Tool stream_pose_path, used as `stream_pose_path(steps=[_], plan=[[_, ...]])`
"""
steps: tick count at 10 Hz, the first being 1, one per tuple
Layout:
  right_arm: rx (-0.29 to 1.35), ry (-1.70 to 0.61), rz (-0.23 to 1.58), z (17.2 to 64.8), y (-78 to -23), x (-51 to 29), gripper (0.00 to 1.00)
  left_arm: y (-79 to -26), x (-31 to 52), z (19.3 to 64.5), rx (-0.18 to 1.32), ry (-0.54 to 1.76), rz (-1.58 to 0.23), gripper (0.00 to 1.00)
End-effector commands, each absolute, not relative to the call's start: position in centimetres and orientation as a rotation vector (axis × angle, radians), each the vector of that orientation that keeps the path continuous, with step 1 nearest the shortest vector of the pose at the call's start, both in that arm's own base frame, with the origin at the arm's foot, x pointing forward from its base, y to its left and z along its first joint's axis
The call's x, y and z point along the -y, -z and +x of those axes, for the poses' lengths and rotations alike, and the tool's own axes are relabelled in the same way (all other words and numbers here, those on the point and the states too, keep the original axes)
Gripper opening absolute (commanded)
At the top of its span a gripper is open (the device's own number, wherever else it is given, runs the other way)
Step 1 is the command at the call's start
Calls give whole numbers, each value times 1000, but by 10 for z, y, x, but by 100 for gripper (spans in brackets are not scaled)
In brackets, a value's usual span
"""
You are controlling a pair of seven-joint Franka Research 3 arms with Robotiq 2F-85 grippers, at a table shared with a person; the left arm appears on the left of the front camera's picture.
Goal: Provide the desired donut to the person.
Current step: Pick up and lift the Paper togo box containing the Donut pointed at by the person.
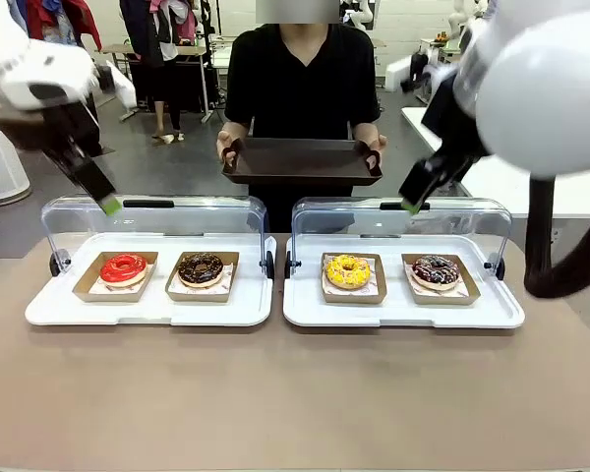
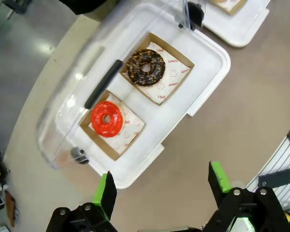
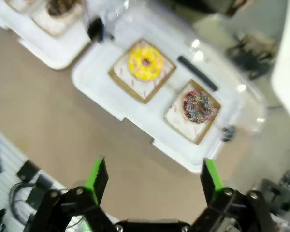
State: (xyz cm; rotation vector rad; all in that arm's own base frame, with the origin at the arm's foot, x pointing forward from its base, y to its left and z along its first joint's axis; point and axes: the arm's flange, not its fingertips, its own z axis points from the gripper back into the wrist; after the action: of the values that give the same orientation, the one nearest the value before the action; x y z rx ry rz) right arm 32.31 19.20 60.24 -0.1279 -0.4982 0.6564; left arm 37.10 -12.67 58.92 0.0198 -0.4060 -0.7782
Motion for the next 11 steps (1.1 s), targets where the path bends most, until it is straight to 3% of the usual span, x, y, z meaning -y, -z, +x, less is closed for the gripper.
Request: stream_pose_path(steps=[1, 2, 5, 6, 7, 8, 11], plan=[[495, -601, -198, 336, -620, -204, 100, -601, 119, 380, 390, 752, 80, 100], [498, -656, -128, 323, -602, -192, 100, -589, 127, 371, 406, 778, 20, 100], [494, -637, -157, 324, -620, -196, 100, -589, 127, 371, 406, 778, 20, 100], [335, -727, 181, 331, -620, -173, 100, -597, 124, 372, 390, 770, 28, 100], [203, -736, 462, 346, -636, -138, 100, -608, 99, 376, 296, 907, -263, 100], [141, -768, 691, 356, -649, -98, 100, -615, 76, 374, 288, 990, -435, 100], [181, -919, 1089, 391, -671, -2, 100, -630, -6, 394, 348, 1056, -963, 100]])
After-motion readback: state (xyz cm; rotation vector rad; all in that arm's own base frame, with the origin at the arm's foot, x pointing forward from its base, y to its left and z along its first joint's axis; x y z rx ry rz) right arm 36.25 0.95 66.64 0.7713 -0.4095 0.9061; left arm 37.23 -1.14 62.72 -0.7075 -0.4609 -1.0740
